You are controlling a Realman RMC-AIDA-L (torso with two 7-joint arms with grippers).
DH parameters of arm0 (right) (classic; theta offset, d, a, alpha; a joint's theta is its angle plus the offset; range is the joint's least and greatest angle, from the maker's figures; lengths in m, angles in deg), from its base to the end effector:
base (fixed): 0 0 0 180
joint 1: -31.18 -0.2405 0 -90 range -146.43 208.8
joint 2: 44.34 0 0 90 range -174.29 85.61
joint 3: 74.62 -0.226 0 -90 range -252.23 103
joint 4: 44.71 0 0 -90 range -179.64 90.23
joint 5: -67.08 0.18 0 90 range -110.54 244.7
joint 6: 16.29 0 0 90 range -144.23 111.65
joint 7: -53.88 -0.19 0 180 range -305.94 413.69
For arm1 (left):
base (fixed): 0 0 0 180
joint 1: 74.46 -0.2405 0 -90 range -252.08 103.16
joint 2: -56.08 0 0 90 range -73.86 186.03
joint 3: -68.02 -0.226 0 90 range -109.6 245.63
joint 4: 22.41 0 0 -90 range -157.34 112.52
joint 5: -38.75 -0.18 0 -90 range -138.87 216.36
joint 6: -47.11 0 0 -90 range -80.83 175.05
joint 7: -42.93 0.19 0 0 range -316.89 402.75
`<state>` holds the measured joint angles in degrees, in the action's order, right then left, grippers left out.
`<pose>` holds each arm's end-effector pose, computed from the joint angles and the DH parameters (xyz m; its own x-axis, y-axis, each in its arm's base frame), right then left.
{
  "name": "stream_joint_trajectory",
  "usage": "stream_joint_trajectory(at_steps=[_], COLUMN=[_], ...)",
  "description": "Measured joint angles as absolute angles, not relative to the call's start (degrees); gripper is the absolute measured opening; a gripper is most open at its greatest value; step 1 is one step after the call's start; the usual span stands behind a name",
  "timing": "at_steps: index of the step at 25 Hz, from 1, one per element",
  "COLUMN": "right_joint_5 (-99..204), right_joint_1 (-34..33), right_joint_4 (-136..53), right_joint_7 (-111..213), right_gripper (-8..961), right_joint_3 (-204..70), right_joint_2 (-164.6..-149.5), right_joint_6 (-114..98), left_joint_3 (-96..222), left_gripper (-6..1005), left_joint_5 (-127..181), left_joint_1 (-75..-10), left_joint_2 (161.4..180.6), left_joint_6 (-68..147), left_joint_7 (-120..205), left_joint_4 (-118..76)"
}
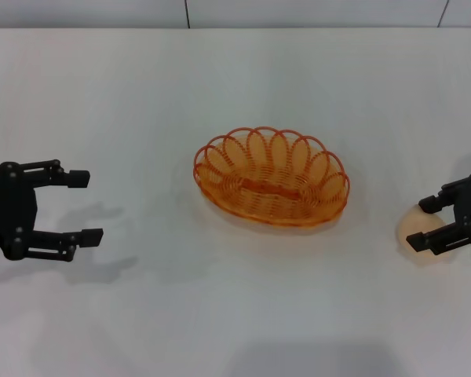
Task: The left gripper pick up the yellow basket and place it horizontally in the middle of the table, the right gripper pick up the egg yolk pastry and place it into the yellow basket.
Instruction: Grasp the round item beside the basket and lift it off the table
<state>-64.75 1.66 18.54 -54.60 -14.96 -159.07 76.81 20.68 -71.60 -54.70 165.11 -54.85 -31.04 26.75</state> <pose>0.2259 0.3038 -0.0007 0.8852 -0.4640 0.0325 -0.4505 -0.8726 -0.1886 -0.2445 0.2634 0.0408 0.9209 0.1822 0.3447 0.2568 -0.9486 -0.1848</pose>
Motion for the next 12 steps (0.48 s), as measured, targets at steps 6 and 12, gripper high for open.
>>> stream_joint_trajectory(at_steps=[6, 12], right_joint_5=[-65.43, -65.52], right_joint_1=[1.57, 1.70], right_joint_4=[18.26, 18.26], right_joint_7=[-55.17, -55.02], right_gripper=[646, 505], right_joint_3=[-15.09, -15.02], right_joint_2=[-159.12, -159.07], right_joint_6=[75.38, 74.54], left_joint_3=[20.68, 20.73], left_gripper=[872, 871], left_joint_5=[-71.71, -71.81], left_joint_1=[-54.34, -53.77], left_joint_2=[165.26, 165.48], left_joint_6=[-54.60, -54.39], left_joint_7=[-31.35, -31.59], left_joint_4=[26.65, 26.52])
